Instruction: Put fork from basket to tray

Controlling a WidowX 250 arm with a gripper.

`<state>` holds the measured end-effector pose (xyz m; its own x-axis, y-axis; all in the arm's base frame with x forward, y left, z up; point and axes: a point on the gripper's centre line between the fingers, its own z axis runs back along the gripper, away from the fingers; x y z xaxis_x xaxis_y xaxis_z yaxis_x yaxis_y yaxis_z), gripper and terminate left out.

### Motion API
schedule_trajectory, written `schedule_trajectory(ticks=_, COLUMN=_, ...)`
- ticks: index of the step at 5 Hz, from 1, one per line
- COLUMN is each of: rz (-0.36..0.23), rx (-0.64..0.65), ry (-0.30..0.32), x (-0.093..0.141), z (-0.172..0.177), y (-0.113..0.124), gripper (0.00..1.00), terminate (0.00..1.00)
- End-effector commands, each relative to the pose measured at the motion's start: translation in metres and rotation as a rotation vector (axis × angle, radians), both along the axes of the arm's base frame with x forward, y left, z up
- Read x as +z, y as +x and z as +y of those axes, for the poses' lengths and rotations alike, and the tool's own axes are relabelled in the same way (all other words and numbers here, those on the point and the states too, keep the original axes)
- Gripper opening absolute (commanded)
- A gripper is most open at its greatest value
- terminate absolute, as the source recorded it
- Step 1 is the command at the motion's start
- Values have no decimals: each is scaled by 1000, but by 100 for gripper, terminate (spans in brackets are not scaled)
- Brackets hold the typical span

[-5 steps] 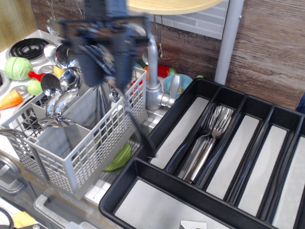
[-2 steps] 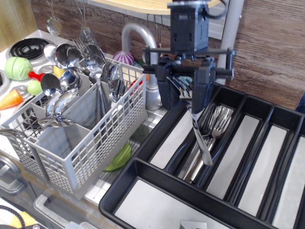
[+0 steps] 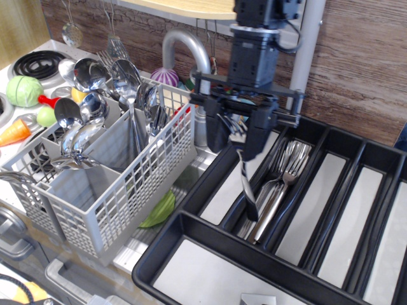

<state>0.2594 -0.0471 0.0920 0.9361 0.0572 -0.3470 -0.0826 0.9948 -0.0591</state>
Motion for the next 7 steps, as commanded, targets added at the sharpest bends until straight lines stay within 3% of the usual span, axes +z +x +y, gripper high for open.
schedule_trajectory(ticks=1, rz=-46, rx=-5, ry=-20, x=-13, z=5, y=-1, gripper=0, terminate=0)
schedule_trajectory(ticks=2, rz=-48, rx=-8, ry=-58, x=-27, z=7, y=2, gripper=0, terminate=0)
schedule_trajectory(ticks=4, rz=-23, rx=6, ry=-69, x=-50, z=16, y=2, gripper=0, terminate=0)
schedule_trajectory(ticks=5, rz=-36, rx=20, ry=-83, x=-52, z=18, y=7, gripper=100, terminate=0)
schedule_trajectory(ticks=6, rz=-76, rx=-5, ry=-76, x=-45, z=20, y=13, gripper=100, terminate=0)
schedule_trajectory(ticks=7, rz=-76, rx=-5, ry=-76, x=-45, z=20, y=13, gripper=100, terminate=0)
